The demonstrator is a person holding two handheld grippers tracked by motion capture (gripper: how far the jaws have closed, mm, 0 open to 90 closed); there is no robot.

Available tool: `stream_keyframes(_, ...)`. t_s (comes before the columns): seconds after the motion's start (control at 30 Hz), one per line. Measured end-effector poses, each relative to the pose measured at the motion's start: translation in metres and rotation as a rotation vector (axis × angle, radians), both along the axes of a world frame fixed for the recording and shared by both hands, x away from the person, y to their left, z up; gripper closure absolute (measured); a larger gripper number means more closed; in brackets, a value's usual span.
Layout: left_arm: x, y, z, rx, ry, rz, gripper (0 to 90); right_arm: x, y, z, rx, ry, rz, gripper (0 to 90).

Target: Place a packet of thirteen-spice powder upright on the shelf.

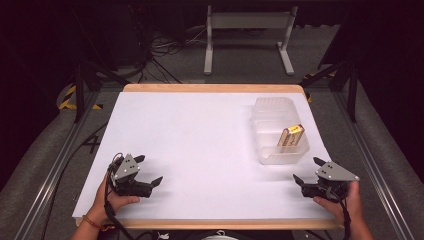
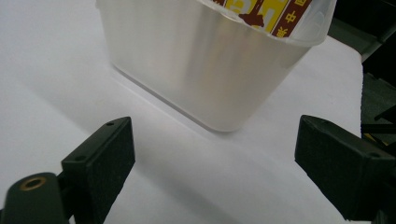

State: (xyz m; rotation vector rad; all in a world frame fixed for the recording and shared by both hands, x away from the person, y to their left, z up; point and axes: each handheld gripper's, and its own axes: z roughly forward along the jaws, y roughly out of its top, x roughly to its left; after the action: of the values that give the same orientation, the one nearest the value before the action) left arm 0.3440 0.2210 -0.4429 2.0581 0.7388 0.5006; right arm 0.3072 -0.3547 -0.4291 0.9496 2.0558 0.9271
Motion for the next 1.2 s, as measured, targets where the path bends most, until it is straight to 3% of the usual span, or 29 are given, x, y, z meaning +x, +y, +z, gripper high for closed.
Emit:
stream_keyframes(0.13, 0.001, 0.0, 0.0, 0.002, -0.003, -0.001, 5.2, -0.001, -0.002, 0.0, 0.014, -0.011, -0.003, 12.0)
stream_keyframes(0.27, 0.001, 0.001, 0.0, -0.001, 0.002, 0.009, 5.2, -0.003, -0.009, 0.003, 0.11, -0.026, -0.03, 8.6)
stream_keyframes(0.33, 0.001, 0.001, 0.0, 0.001, -0.006, 0.011, 5.2, -0.003, -0.011, 0.003, 0.133, -0.028, -0.043, 7.7)
stream_keyframes(0.53, 0.0, 0.003, 0.0, -0.008, -0.014, 0.004, 5.2, -0.002, -0.015, 0.002, 0.153, -0.045, -0.114, 5.8)
stream_keyframes(1.0, 0.002, 0.007, -0.001, -0.024, -0.005, 0.011, 5.2, 0.003, -0.007, -0.002, 0.05, -0.047, -0.113, 6.7)
stream_keyframes(1.2, 0.001, 0.006, 0.0, -0.023, -0.003, 0.02, 5.2, 0.002, -0.005, 0.0, 0.041, -0.056, -0.11, 6.8)
